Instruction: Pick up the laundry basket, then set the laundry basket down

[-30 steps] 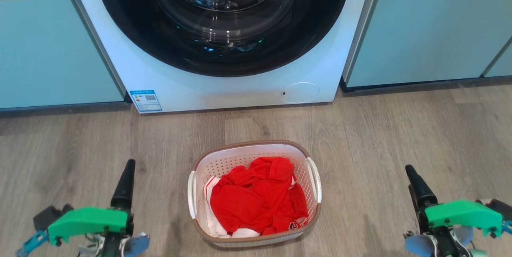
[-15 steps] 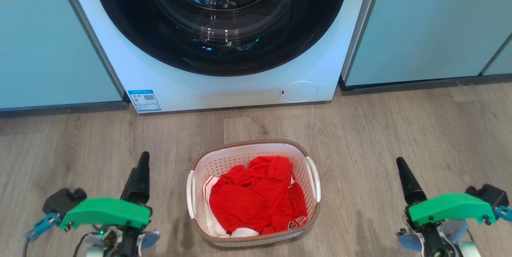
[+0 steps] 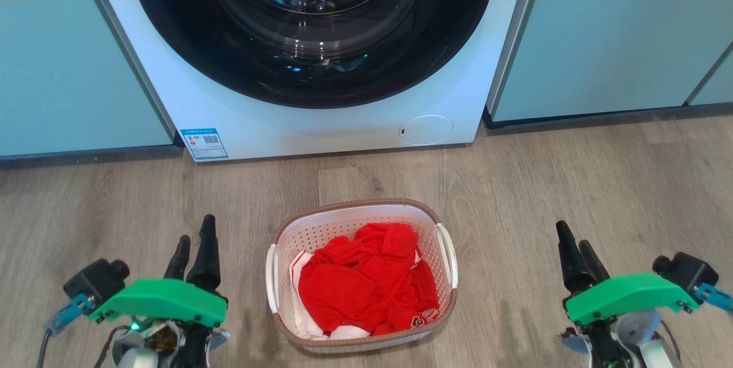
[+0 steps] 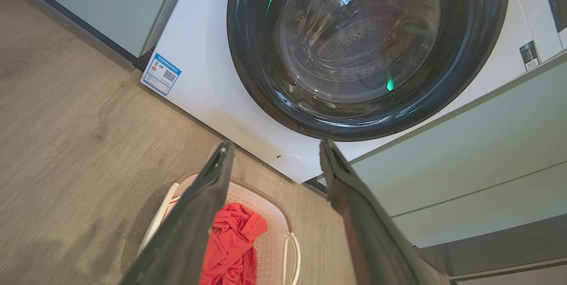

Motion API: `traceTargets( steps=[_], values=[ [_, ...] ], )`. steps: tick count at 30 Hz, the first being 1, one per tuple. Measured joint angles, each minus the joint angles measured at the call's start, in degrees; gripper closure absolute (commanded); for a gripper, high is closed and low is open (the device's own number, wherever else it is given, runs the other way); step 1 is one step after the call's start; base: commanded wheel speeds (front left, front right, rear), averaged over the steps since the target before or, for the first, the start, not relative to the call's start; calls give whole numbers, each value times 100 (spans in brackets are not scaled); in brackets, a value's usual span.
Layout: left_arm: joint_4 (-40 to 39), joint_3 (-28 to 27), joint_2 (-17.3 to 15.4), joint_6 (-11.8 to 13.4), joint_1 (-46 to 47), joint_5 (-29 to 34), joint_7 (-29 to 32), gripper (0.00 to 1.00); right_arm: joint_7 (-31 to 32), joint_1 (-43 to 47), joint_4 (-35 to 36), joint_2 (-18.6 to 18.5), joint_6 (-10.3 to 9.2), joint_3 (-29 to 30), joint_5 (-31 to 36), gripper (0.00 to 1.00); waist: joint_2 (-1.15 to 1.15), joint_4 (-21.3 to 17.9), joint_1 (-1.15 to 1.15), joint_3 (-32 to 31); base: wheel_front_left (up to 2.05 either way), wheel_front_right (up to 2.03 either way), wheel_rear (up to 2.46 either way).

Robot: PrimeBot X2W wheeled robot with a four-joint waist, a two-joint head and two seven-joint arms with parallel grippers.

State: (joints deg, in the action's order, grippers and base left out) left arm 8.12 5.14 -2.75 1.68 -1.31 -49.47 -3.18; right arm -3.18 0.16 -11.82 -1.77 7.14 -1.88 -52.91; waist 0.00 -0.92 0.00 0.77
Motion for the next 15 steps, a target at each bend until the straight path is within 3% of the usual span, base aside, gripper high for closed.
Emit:
traceTargets(
  steps=[15],
  values=[
    [-183, 268, -99, 298, -137, 1033, -248, 0, -257, 0, 155, -13, 0, -214, 1023, 0, 0, -20, 0, -23, 0, 0, 0]
  ],
)
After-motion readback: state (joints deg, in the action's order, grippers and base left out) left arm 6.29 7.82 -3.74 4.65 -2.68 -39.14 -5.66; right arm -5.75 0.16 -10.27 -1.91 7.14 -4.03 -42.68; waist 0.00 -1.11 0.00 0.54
